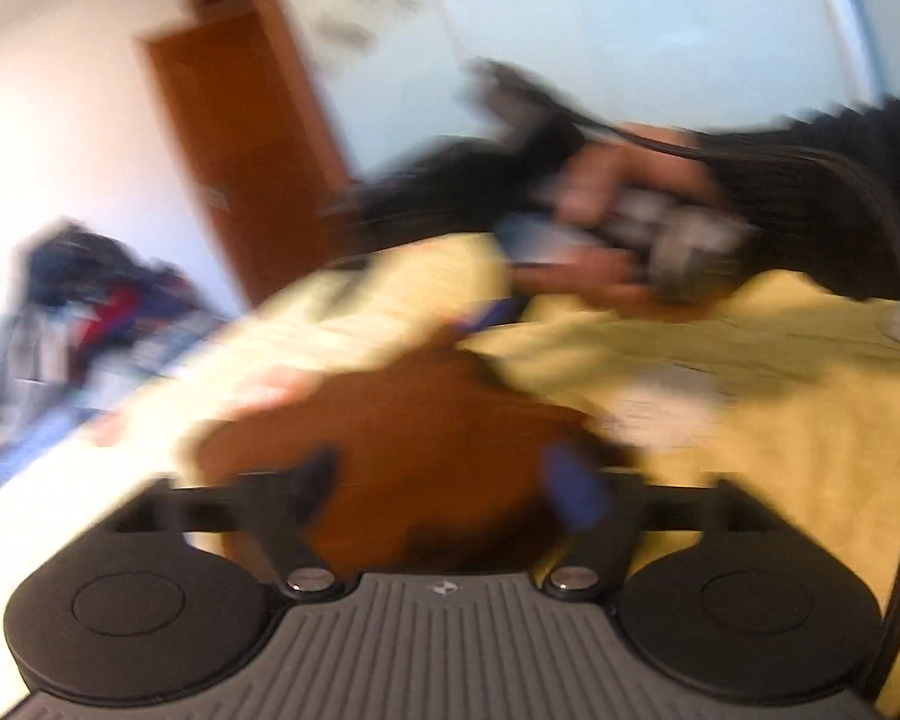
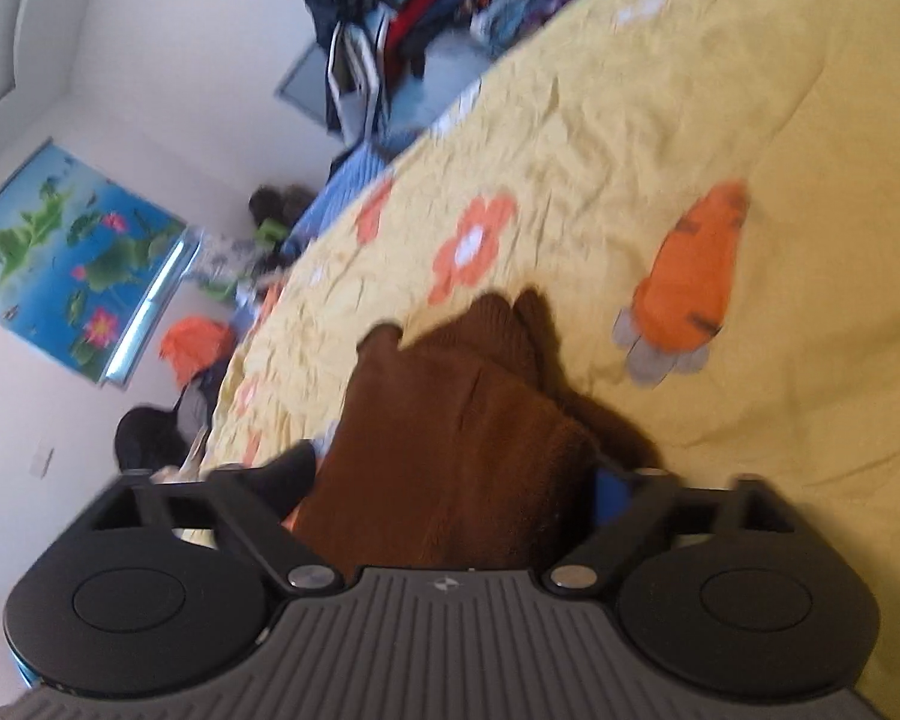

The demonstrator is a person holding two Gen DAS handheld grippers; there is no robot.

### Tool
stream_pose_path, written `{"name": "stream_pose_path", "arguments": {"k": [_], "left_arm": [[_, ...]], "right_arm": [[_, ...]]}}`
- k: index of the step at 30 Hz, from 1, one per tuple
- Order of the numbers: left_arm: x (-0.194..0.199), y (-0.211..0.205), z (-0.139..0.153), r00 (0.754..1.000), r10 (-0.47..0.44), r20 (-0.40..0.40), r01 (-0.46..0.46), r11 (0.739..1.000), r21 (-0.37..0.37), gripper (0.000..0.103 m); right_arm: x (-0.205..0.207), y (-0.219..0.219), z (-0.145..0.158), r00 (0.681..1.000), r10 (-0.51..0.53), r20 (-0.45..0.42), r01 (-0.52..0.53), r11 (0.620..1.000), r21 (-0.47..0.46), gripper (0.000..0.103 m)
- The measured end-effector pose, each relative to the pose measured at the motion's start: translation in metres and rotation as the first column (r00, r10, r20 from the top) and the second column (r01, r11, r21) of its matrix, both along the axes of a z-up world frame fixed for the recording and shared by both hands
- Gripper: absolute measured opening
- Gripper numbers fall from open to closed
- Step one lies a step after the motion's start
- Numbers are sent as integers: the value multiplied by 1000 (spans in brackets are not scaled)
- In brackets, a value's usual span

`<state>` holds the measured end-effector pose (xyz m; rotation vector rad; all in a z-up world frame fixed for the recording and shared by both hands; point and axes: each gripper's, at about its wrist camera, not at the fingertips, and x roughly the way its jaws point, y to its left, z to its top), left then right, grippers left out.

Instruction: Fold small clothes

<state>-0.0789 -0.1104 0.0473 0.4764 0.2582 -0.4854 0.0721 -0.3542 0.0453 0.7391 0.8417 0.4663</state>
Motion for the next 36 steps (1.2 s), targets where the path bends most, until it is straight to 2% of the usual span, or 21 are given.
{"name": "stream_pose_path", "arguments": {"k": [2,5,8,12,15,16,17,18,19,20,22,26,28,29,30,31,32,33,34,35,36], "left_arm": [[-11,26,-1,997,52,64,-53,998,15,92],[-10,46,-16,988,150,30,-153,981,123,92],[0,52,-34,979,202,31,-204,958,202,92],[10,52,-21,981,195,3,-194,977,93,92],[20,39,-30,982,190,0,-189,975,113,89],[24,35,-38,977,213,-11,-209,967,145,76],[31,36,-44,970,240,-36,-231,959,166,53],[36,41,-46,961,265,-82,-251,956,150,40],[42,52,-47,949,273,-156,-263,961,86,20],[44,60,-46,943,263,-202,-264,964,26,15],[39,61,-44,950,251,-187,-248,968,40,11],[20,59,-44,964,209,-167,-193,975,108,11],[6,72,-35,973,135,-187,-123,990,74,13],[3,82,-30,972,102,-213,-95,995,43,18],[0,94,-22,965,75,-252,-78,997,-3,21],[0,106,-14,954,66,-293,-88,994,-64,32],[7,119,-7,940,72,-334,-123,984,-133,49],[17,133,-2,923,80,-377,-170,963,-211,57],[23,144,4,903,81,-422,-223,928,-299,70],[35,158,8,882,65,-467,-273,878,-393,73],[53,173,8,850,23,-526,-332,798,-503,74]], "right_arm": [[-15,-5,12,999,-17,39,17,1000,-23,98],[-43,4,31,995,-14,101,20,998,-55,98],[-64,31,45,986,63,154,-53,997,-64,99],[-69,71,37,974,189,127,-177,979,-97,100],[-65,84,19,981,186,58,-175,972,-154,100],[-65,84,14,982,181,50,-173,975,-140,100],[-67,81,10,982,180,50,-172,977,-124,100],[-68,78,7,982,181,55,-174,978,-115,99],[-71,74,5,980,189,61,-181,977,-113,97],[-74,70,2,977,201,70,-193,975,-110,92],[-80,61,-3,978,192,85,-185,979,-84,85],[-79,47,4,985,167,47,-166,986,-20,86],[-74,30,14,995,93,45,-94,995,25,96],[-72,20,19,998,33,58,-35,999,26,103],[-69,11,22,998,-16,66,15,1000,13,103],[-63,5,24,998,-37,57,37,999,-4,103],[-56,1,22,998,-47,34,47,999,-19,103],[-48,-2,18,999,-45,8,45,999,-27,103],[-40,-2,12,999,-38,-15,38,999,-32,103],[-32,-2,5,999,-33,-37,32,999,-38,103],[-25,0,-1,997,-37,-63,34,998,-53,103]]}}
